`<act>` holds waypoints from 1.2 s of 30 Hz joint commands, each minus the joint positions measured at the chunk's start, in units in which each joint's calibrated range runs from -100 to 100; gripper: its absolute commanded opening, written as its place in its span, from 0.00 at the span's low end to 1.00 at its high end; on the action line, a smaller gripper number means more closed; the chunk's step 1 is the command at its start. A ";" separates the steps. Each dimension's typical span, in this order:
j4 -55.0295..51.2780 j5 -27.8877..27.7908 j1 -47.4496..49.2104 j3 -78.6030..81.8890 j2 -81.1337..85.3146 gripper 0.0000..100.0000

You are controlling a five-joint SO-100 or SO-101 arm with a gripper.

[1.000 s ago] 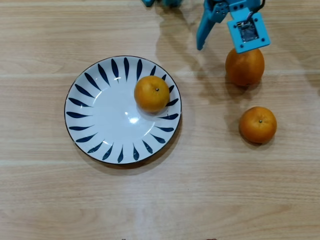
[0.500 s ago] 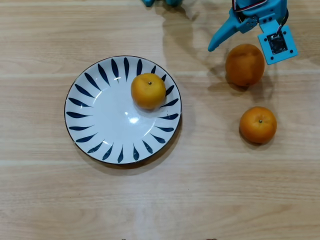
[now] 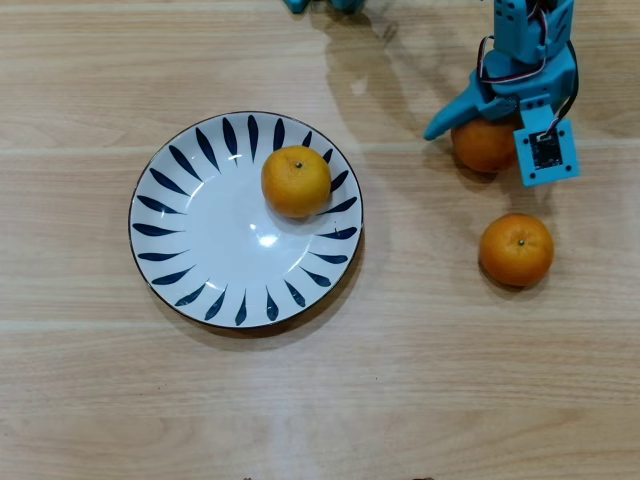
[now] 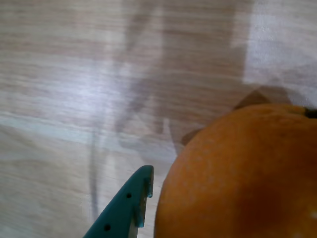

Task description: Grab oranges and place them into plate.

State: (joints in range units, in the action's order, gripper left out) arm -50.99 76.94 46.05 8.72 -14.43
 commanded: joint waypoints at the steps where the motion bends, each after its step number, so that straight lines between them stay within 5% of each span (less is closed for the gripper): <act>1: 0.84 0.32 0.72 -1.61 0.40 0.52; 7: 0.84 0.32 1.45 -1.52 0.40 0.35; 18: -1.48 -1.04 0.72 -4.24 3.36 0.34; 28: -25.03 -14.95 -11.46 -23.98 8.68 0.34; 36: -26.15 -28.90 -27.42 -31.76 11.05 0.34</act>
State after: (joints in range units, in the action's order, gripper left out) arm -76.92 52.79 26.13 -18.11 -9.44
